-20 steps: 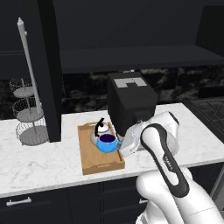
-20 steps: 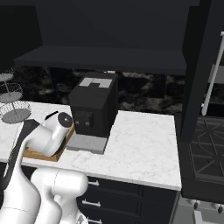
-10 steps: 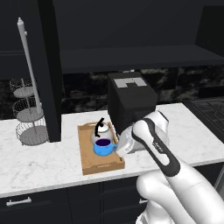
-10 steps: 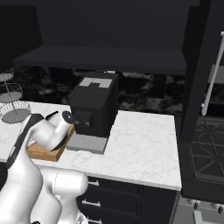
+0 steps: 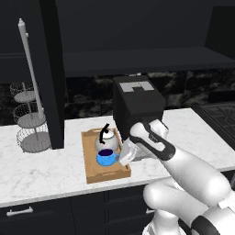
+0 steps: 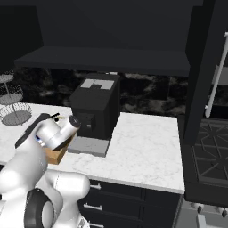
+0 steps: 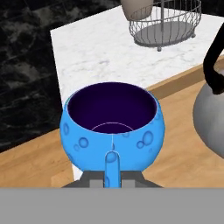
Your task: Pick the kettle from the counter and place it on the tray. Then pick the mug from the cabinet and place it on the tray. Then close the cabinet doors.
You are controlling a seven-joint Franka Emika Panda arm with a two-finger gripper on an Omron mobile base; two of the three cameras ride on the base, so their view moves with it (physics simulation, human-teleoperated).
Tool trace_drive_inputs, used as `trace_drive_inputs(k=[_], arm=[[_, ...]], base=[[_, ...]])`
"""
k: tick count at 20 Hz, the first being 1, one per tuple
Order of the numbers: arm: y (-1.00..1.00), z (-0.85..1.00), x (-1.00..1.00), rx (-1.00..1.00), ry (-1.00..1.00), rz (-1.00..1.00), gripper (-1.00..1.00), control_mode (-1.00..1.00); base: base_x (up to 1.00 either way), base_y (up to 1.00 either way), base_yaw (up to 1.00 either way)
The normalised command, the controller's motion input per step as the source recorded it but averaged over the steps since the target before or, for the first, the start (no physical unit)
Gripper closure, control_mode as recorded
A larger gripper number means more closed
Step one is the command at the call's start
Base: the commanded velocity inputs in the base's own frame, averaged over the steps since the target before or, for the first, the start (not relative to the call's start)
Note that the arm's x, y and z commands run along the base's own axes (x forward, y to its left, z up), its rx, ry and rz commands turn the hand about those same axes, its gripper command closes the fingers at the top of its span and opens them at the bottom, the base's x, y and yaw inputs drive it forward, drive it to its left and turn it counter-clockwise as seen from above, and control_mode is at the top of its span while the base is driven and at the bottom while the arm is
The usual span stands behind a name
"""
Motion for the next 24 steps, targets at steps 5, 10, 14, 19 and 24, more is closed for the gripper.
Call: trace_drive_inputs(k=[5, 10, 14, 19, 24], arm=[[0.04, -0.45, 0.09, 0.00, -0.13, 0.00, 1.00, -1.00], [0.05, -0.36, 0.08, 0.00, -0.19, 0.00, 1.00, -1.00], [0.17, -0.27, 0.06, 0.00, -0.03, 0.00, 1.00, -1.00], [0.16, -0.21, 0.12, 0.00, 0.00, 0.00, 1.00, -1.00], [0.02, -0.15, 0.10, 0.00, 0.00, 0.00, 1.00, -1.00]], base=[[0.00, 0.00, 0.00], [0.00, 0.00, 0.00], [0.00, 0.00, 0.00], [0.00, 0.00, 0.00], [0.00, 0.00, 0.00]])
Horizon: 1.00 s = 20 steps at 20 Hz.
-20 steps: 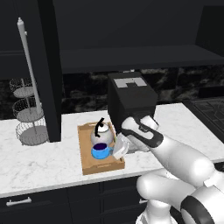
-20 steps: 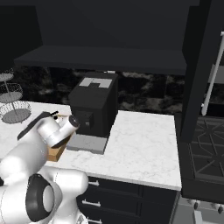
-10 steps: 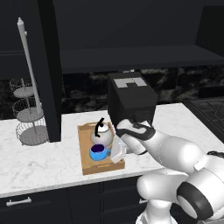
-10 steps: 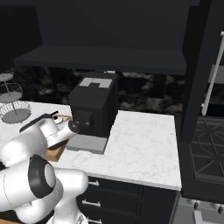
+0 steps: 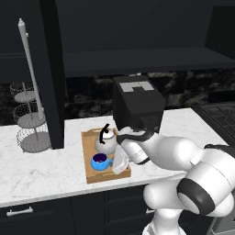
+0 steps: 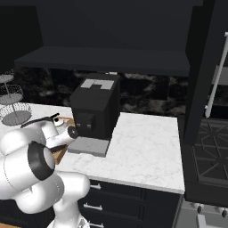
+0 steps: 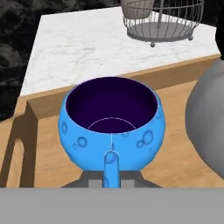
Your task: Pick the kettle from the counter and place it on the tray. Then pick the mug from the cabinet and place it on the tray. Then close the cabinet doors.
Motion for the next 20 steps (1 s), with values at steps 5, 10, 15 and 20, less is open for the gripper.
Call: trace_drive_inputs(k=[5, 10, 15, 20], arm=[[0.00, -0.08, 0.06, 0.00, 0.00, 0.00, 1.00, -1.00], [0.00, 0.00, -0.02, 0.00, 0.06, 0.00, -1.00, -1.00], [0.00, 0.06, -0.02, 0.00, 0.04, 0.00, -1.00, -1.00], [-0.04, 0.46, -0.26, 0.00, 0.00, -0.01, -1.00, -1.00]], base=[[0.00, 0.00, 0.00], [0.00, 0.00, 0.00], [0.00, 0.00, 0.00], [0.00, 0.00, 0.00]])
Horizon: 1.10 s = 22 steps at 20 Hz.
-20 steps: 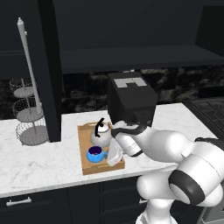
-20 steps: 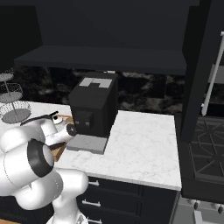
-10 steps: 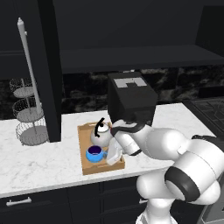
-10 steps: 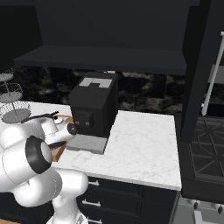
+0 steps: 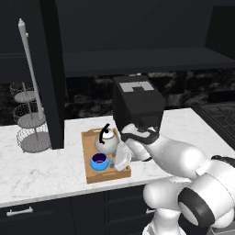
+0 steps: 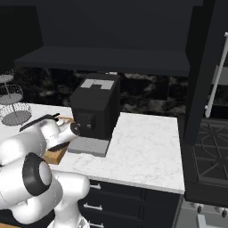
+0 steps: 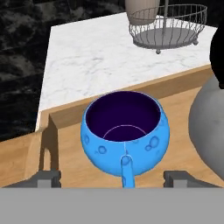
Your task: Pick the kettle from the counter and place it on the tray. Then pick the mug from the cabinet and place it on the tray. Then close the cabinet doors.
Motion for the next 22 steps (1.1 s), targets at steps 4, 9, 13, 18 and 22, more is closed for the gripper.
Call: trace_drive_inputs(k=[4, 9, 13, 18, 22], arm=[[-0.06, 0.75, -0.51, 0.00, 0.00, -0.03, -1.00, -1.00], [-0.04, 0.99, -0.60, 0.00, 0.02, -0.11, -1.00, -1.00], [-0.18, 1.00, -0.66, 0.00, 0.21, -0.23, -1.00, -1.00], [-0.02, 0.57, -0.40, -0.03, 0.34, -0.32, -1.00, -1.00], [0.00, 0.00, 0.00, -0.02, 0.07, -0.09, -1.00, -1.00]], base=[[0.00, 0.00, 0.00], [0.00, 0.00, 0.00], [0.00, 0.00, 0.00], [0.00, 0.00, 0.00], [0.00, 0.00, 0.00]])
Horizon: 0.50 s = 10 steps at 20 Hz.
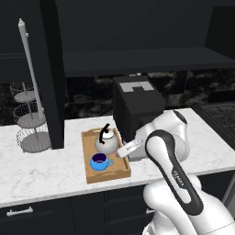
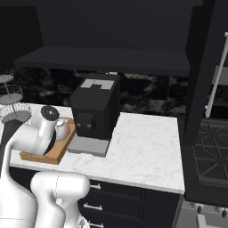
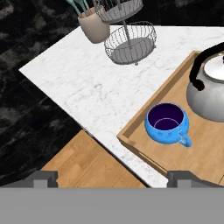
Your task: Pick the kettle from the counter and place it on the tray. Then pick the mug from the cabinet and place it on the tray. Then close the cabinet doors.
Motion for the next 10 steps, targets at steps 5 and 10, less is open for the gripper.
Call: trace_drive_inputs(k=[5, 10], arm=[[0.13, 0.00, -0.11, -0.01, 0.00, 0.00, -1.00, -1.00], [0.49, 0.00, -0.18, -0.09, 0.00, 0.01, -1.00, -1.00]], base=[[0.00, 0.00, 0.00], [0.00, 0.00, 0.00]])
